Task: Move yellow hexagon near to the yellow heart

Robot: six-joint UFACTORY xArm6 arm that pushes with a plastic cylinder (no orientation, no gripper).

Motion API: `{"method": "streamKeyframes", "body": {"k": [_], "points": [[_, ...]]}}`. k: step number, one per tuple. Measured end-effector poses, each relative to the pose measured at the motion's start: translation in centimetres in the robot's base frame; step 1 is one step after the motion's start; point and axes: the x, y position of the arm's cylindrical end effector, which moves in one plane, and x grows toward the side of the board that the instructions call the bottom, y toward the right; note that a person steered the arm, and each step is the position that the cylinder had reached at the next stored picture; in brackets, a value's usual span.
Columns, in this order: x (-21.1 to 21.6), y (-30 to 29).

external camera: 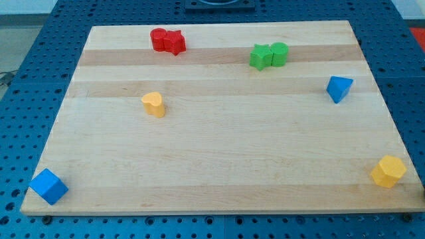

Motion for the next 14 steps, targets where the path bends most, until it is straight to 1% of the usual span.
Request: {"method": "streamKeyframes", "body": {"k": [1, 2, 3, 4, 5, 6, 7, 8, 10, 12, 14], "points": [[-2.9, 0.0], [-2.8, -1.9], [0.2, -5.0], [0.5, -6.0], [0.4, -2.4], [-0.6, -0.4], [-2.5, -2.1], [-3.9, -5.1], [-3.9, -11.2], [-1.5, -14.8], [-3.3, -18.9]]}}
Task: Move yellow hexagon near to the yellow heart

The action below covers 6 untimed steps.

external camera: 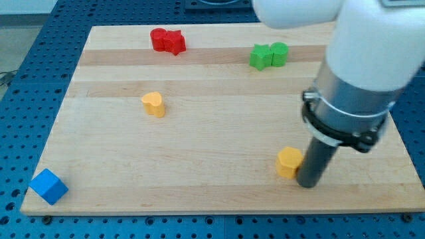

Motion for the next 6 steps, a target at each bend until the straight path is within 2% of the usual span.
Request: {"method": "streamKeyframes", "body": {"k": [3, 4, 6], "points": [[-5.9, -4.2], [-6.1, -9.3], [-7.9, -10.9]]}}
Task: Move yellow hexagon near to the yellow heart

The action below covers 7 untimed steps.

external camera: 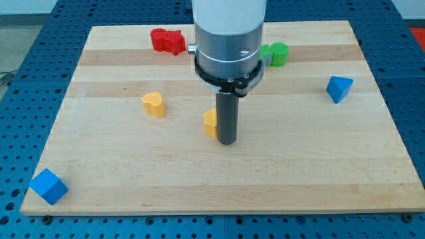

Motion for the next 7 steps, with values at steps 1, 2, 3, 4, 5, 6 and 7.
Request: {"method": "streamKeyframes", "body": {"k": [1, 2, 3, 4, 5, 6, 7], "points": [[-1.7, -0.2], [-3.6, -0.4], [-5.5, -0.8], [-6.0, -3.8], [-6.0, -6.8], [-6.0, -8.9], [-5.5, -9.2]]}}
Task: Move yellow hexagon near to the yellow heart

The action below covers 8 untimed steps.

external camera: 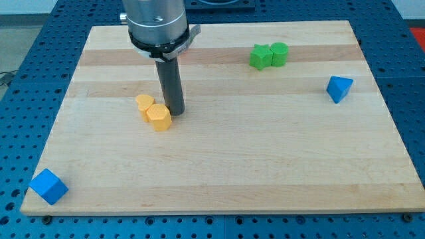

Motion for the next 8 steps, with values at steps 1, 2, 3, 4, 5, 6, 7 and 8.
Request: {"method": "streamKeyframes", "body": {"k": [1, 2, 3, 4, 5, 6, 7, 8], "points": [[2.4, 2.9], [4.5, 3.7], [4.6, -1.6], [4.6, -8.1], [4.9, -13.5], [5.3, -17.5], [6.0, -21.8], [6.0, -22.0]]}}
